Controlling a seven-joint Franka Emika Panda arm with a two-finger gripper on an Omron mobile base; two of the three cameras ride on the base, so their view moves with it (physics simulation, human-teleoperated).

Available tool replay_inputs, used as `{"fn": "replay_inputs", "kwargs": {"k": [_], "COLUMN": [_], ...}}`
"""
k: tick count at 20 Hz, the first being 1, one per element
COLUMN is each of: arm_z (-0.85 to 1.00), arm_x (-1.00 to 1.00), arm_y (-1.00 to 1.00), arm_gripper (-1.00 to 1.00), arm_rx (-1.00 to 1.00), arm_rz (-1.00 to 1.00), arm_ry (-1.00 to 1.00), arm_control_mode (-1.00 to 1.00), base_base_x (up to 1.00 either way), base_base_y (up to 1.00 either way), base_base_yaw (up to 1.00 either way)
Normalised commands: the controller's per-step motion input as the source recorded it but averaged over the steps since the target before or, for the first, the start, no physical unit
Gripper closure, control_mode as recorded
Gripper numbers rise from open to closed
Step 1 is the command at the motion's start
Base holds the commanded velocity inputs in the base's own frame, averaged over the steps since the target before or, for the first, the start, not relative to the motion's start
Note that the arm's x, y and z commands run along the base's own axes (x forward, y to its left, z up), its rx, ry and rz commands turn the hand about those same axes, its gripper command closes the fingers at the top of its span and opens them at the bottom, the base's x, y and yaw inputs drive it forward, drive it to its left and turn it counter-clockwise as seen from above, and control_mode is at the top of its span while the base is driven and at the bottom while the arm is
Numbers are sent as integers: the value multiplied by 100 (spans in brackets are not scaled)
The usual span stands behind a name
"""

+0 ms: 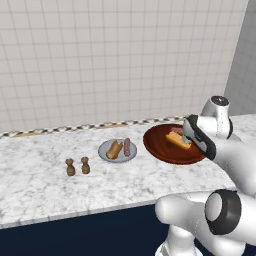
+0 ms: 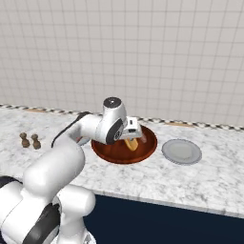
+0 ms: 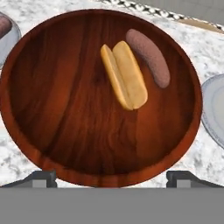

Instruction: Place one bun and one sausage from the bowl on each plate.

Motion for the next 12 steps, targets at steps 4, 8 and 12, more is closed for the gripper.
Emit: {"fn": "replay_inputs", "kwargs": {"k": [4, 8, 12], "arm_z": [-34, -26, -64], "arm_x": [44, 56, 44], "arm_y": [-4, 2, 0], "arm_gripper": [-100, -100, -100], "arm_rx": [0, 0, -13], "arm_rz": [9, 0, 0], "arm_ry": [20, 8, 0], "arm_control_mode": [-100, -100, -100], "base_base_x": [0, 0, 0], "base_base_y": [0, 0, 0], "base_base_yaw": [0, 0, 0]}}
